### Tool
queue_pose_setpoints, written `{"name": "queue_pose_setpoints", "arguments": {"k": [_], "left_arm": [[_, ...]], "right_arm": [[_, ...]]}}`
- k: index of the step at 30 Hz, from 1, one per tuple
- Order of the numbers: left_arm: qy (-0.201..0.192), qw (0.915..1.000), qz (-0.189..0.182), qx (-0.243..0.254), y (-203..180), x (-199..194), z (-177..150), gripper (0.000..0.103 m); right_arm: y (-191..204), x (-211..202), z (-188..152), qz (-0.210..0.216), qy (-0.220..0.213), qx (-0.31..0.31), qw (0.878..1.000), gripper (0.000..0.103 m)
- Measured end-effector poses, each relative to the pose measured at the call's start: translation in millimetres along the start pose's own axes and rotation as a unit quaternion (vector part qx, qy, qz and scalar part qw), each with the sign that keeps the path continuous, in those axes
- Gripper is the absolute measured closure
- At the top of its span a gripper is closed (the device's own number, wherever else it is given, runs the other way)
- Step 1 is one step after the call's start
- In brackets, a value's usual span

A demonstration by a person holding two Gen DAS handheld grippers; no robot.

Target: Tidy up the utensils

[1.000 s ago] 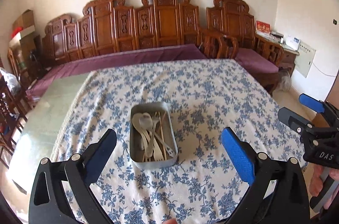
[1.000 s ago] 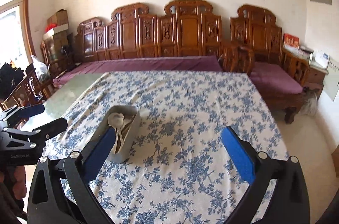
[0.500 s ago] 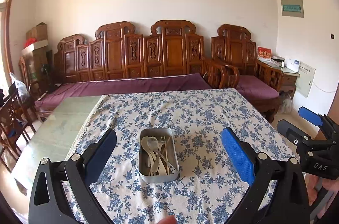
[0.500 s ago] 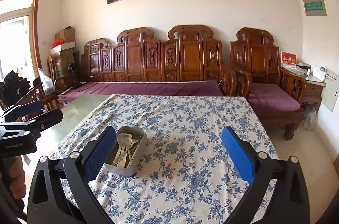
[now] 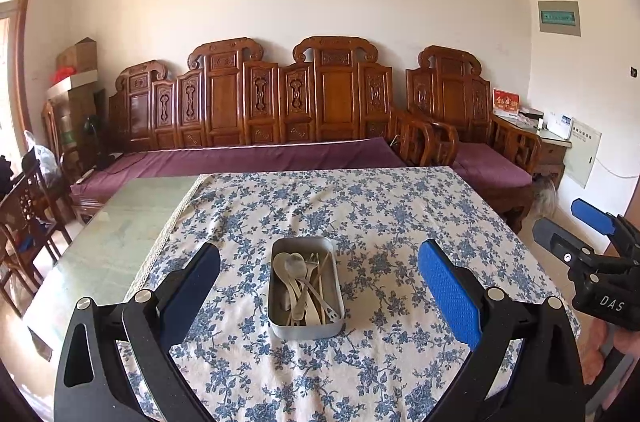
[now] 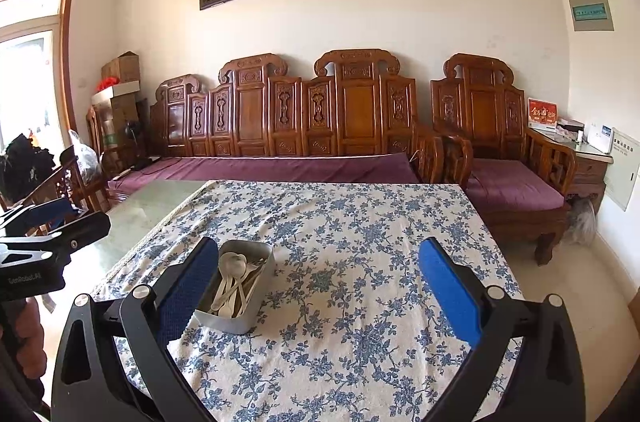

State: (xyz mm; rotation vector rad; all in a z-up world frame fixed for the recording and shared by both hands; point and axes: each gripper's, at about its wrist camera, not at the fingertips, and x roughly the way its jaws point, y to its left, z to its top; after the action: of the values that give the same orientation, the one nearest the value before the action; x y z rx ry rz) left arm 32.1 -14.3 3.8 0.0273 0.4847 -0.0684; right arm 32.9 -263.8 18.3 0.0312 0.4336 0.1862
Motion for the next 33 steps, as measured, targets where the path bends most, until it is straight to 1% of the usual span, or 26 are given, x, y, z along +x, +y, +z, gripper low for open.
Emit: {"name": "queue_pose_setpoints", "arguments": {"k": [33], "left_arm": [[0.005, 1.0, 0.001, -0.002, -3.1, 3.9, -3.5, 0.007]], "right_arm": [[0.1, 5.4, -6.1, -0.001, 0.005, 0.003, 1.0, 0.002]]}}
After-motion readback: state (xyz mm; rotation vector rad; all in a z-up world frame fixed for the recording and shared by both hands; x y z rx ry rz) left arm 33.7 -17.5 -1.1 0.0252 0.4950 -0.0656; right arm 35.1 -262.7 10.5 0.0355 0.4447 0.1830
